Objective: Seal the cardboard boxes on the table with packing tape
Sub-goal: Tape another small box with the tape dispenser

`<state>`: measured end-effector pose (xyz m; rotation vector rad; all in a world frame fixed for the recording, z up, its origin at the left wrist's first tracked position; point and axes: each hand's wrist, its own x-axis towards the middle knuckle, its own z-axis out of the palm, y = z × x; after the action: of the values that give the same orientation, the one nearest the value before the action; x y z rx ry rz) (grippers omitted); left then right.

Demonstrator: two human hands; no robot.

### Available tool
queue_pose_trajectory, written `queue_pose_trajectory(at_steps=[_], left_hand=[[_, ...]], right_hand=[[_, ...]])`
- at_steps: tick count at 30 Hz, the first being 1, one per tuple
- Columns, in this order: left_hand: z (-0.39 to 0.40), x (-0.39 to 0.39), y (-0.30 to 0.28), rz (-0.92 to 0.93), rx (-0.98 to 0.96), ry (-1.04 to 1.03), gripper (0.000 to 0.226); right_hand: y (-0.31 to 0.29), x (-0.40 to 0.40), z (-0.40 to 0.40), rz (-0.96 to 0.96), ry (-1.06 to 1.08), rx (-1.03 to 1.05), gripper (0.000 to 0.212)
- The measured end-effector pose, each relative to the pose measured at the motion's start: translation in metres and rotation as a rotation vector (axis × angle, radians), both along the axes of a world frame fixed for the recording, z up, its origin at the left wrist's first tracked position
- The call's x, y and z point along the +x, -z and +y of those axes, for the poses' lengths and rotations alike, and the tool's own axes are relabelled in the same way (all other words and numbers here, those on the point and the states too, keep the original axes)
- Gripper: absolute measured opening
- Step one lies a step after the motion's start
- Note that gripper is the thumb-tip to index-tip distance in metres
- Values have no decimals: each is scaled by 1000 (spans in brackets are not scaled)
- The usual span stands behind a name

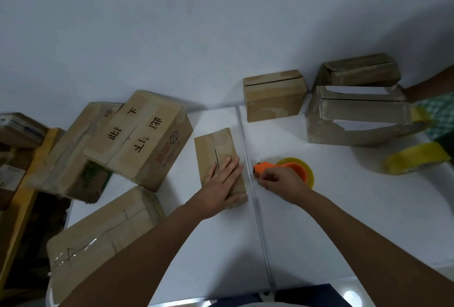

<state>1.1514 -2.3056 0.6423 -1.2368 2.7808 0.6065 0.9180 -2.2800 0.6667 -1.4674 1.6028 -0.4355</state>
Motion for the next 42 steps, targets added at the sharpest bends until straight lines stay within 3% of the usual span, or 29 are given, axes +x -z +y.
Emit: queue_pose_trajectory(at_steps=[3,6,10,16,21,26,35,39,42], left_hand=[[1,-8,8,-96,-171,55,77],[7,-13,16,-190,-317,68,85],[4,-12,9,-157,-337,82,103],[3,-9,2,-147,-337,16,78],[3,-4,11,-104,-291,27,74],[2,-10,13,-124,-298,46,75],[3,-9,18,-129,-299,18,82],[3,-10,15,-124,-295,21,81],[3,-10,13,-130,-289,18,81]], right_hand=[[2,-6,7,-47,70,33,6],[10,-6,16,-271,174,131,9],[17,1,24,-406,293,127,8],[30,9,28,-330,298,-27,10],[41,28,25,-257,244,-256,12],[59,40,11,-171,164,-355,13],[72,67,16,-252,316,-223,9],[78,64,9,-225,313,-172,37],[73,58,5,-272,328,-45,22]])
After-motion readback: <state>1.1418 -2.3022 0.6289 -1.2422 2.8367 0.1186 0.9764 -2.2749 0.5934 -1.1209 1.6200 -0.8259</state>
